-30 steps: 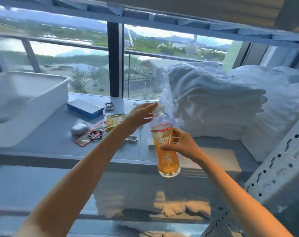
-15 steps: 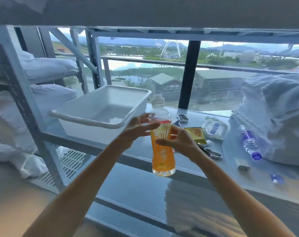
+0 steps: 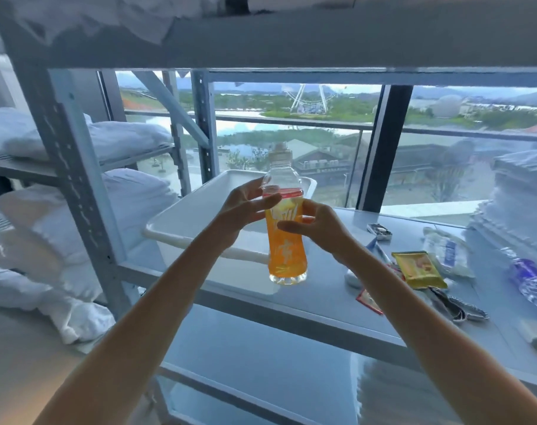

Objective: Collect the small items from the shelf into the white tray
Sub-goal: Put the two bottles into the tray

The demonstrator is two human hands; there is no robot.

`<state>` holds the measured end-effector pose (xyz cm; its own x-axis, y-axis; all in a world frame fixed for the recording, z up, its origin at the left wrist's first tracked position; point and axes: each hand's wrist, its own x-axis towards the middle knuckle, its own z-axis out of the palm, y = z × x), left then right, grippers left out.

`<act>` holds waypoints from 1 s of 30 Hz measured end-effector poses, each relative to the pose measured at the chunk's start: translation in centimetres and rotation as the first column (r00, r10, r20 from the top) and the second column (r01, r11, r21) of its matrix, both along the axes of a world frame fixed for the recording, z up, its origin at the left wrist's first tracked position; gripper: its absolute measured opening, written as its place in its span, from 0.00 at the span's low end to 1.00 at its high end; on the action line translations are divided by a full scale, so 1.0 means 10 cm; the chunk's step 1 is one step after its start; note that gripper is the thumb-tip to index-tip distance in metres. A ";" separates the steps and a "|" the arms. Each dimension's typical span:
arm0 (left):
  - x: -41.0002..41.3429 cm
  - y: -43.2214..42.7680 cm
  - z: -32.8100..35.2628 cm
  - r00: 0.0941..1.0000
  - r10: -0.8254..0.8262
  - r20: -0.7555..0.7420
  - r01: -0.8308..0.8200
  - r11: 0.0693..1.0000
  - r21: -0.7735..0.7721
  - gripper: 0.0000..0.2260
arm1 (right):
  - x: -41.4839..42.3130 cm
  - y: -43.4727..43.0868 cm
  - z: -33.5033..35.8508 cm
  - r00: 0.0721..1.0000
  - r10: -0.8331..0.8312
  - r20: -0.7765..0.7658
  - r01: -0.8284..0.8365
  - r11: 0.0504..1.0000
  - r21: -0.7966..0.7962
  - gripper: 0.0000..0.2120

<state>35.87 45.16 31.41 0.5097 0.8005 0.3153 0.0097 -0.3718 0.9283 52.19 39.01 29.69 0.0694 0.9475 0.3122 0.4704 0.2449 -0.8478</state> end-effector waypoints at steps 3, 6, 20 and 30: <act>-0.03 0.31 0.07 0.999 0.044 0.005 -0.044 0.999 -0.012 0.22 | -0.04 0.31 0.05 0.999 -0.006 -0.034 0.006 1.000 0.021 0.21; 0.00 0.64 0.14 0.999 0.033 0.039 -0.033 0.999 0.006 0.21 | 0.00 0.66 0.11 0.999 -0.003 -0.046 0.005 0.998 0.059 0.21; 0.02 2.14 -0.42 0.965 0.164 -0.203 -0.177 0.983 -0.043 0.29 | 0.00 2.39 -0.45 0.990 -0.072 -0.124 0.039 0.967 -0.251 0.26; -0.03 2.90 -0.70 0.909 0.167 -0.381 -0.194 0.980 -0.032 0.32 | -0.11 3.09 -0.72 0.992 -0.091 -0.085 0.050 0.917 -0.395 0.28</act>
<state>35.58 74.11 24.36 0.4242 0.9027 0.0716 0.4222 -0.2671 0.8663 51.06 69.89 22.52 0.1522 0.9838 -0.0944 0.3827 -0.1467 -0.9121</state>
